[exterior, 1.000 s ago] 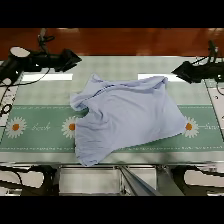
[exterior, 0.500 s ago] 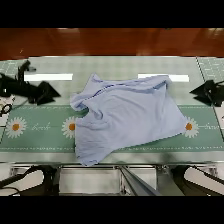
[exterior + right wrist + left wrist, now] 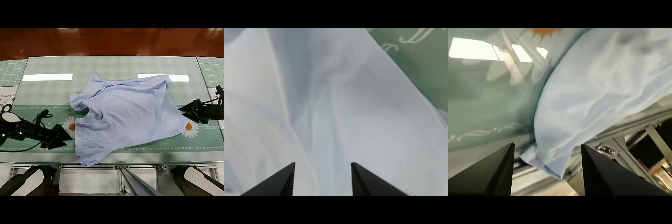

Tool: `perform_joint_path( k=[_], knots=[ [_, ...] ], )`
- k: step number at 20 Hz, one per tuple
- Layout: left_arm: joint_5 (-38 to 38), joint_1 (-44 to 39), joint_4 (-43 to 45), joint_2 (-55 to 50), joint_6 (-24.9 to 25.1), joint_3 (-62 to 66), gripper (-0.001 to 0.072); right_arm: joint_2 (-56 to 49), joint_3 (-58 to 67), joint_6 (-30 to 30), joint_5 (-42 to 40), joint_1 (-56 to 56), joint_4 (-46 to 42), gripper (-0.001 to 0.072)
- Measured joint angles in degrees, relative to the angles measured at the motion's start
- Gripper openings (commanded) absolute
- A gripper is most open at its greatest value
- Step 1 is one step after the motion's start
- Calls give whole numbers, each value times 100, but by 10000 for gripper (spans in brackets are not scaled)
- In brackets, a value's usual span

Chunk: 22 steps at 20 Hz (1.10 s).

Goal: Fold the shirts.

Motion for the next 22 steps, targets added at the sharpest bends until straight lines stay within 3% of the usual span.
perform_joint_path(
  k=[10, 11, 12, 17, 22],
  knots=[
    [787, -540, -850, 81, -55, -992, 505, 17, -76, -90, 22, 0, 122, 409],
    [863, -682, -929, 81, -70, -1025, 406, 17, -81, -92, 26, 0, 125, 409],
    [968, -804, -968, 81, -72, -1049, 21, 17, -81, -92, 24, 0, 127, 409],
    [1261, -1010, -1110, 85, 208, -929, 21, 17, -81, -92, 24, -131, 111, 409],
    [1303, -916, -1150, 85, 428, -544, 22, 17, -87, 122, 131, -1165, -284, 409]
  ],
)
